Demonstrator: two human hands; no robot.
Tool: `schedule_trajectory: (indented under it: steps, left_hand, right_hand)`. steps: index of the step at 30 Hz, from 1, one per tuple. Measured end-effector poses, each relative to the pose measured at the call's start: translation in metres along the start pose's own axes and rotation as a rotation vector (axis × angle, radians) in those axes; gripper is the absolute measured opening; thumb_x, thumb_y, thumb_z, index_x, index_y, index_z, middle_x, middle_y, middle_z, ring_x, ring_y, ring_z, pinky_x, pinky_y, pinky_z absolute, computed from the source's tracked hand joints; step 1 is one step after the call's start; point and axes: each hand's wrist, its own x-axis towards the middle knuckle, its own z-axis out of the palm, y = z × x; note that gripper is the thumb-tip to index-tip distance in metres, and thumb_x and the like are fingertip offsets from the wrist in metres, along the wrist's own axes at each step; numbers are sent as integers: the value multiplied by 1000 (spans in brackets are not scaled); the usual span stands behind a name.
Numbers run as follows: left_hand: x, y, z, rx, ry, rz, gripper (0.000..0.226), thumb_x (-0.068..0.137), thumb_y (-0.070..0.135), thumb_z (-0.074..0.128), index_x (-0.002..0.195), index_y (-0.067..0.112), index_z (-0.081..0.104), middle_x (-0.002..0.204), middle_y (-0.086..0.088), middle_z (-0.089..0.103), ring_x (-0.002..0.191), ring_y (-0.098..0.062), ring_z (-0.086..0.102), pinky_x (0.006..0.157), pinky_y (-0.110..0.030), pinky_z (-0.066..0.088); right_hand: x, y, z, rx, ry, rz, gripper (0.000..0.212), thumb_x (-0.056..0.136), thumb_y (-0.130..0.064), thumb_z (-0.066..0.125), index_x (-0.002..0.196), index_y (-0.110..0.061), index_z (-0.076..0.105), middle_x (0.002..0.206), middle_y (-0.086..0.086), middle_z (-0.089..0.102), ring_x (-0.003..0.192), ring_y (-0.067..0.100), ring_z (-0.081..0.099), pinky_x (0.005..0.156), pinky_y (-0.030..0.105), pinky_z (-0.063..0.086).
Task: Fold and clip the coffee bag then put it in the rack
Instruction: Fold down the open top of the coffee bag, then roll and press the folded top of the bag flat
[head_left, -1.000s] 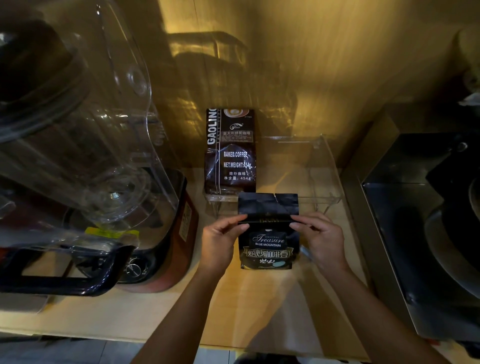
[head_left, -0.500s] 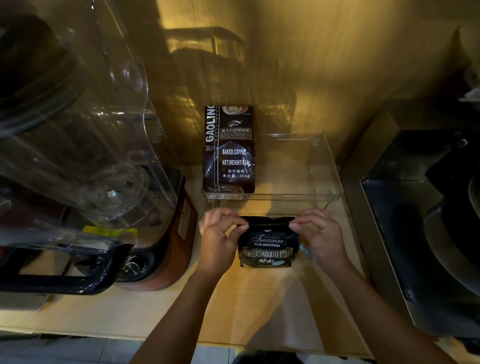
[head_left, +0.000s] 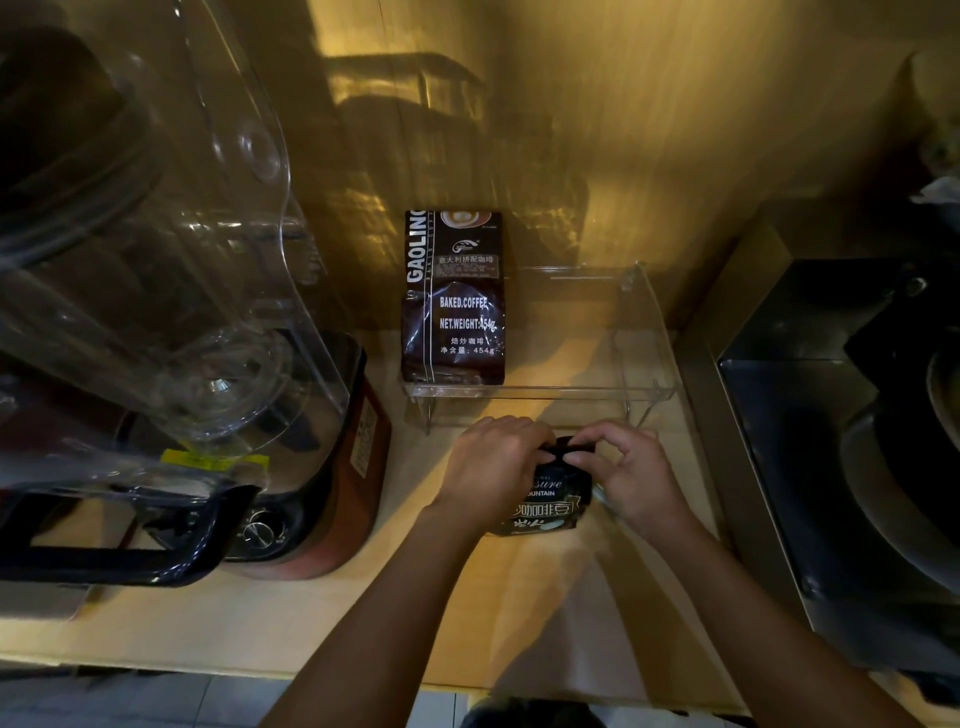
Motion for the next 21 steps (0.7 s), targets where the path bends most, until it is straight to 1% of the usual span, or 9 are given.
schedule_trajectory:
  steps: [3,4,6,7,8,10,12,17,21]
  left_hand:
    - [1,-3,-2,-61,-50,-40,14,87,21,54,96,17,63,95,-7,70,89,-26,59,73,-32,38]
    - [1,-2,-3,-79,-67,-58,14,86,21,54,95,17,64,95,-7,70,90,-26,60,73,-31,39]
    - [1,-1,-4,-108,-95,-104,12,86,22,55,92,18,65,94,-6,71,89,-26,60,71,-32,41]
    - [2,-1,-4,-127,-111,-138,11,85,22,56,90,19,65,93,-6,71,88,-25,61,71,-33,42]
    - [2,0,-6,-151,-134,-178,10,85,24,57,88,19,66,92,-6,71,87,-25,61,70,-33,44]
    - [5,-1,-8,-205,-188,-272,9,82,28,62,83,20,66,90,-6,71,85,-24,61,71,-36,47]
    - [7,-4,-11,-266,-224,-364,12,78,30,67,76,19,67,84,-6,70,80,-23,61,70,-36,47]
    - [6,-16,-17,-400,-327,-521,22,78,27,69,59,17,61,68,-4,63,69,-22,60,66,-36,49]
    - [4,-15,-16,-419,-351,-548,30,81,27,66,53,23,54,63,0,58,68,-21,57,68,-39,50]
  right_hand:
    - [2,-3,-1,-81,-71,-24,15,75,-11,68,77,-25,64,81,-10,58,97,20,38,72,18,30]
    - [2,-4,-2,-105,-99,-45,11,76,-11,67,78,-22,65,82,-8,60,95,17,38,73,18,30]
    - [4,-7,-2,-134,-160,-75,7,78,-13,66,78,-20,65,79,-10,60,90,7,39,80,28,30]
    - [5,-9,-2,-136,-188,-67,10,79,-14,65,76,-23,64,76,-13,59,91,8,39,81,31,30]
    - [7,-10,-3,-138,-212,-44,16,79,-15,65,72,-28,62,74,-14,59,93,13,39,80,32,31]
    - [12,-12,-4,-146,-240,8,27,78,-15,66,63,-36,57,71,-7,59,98,26,42,79,34,35]
    - [17,-12,-5,-152,-238,49,30,76,-14,68,57,-36,57,67,-1,59,97,33,47,84,40,41]
    - [19,-14,-3,-160,-264,156,26,75,-16,68,56,-31,59,68,1,61,98,33,51,89,49,44]
    - [20,-17,-4,-157,-289,187,23,75,-16,68,56,-27,61,74,6,63,100,34,51,89,51,44]
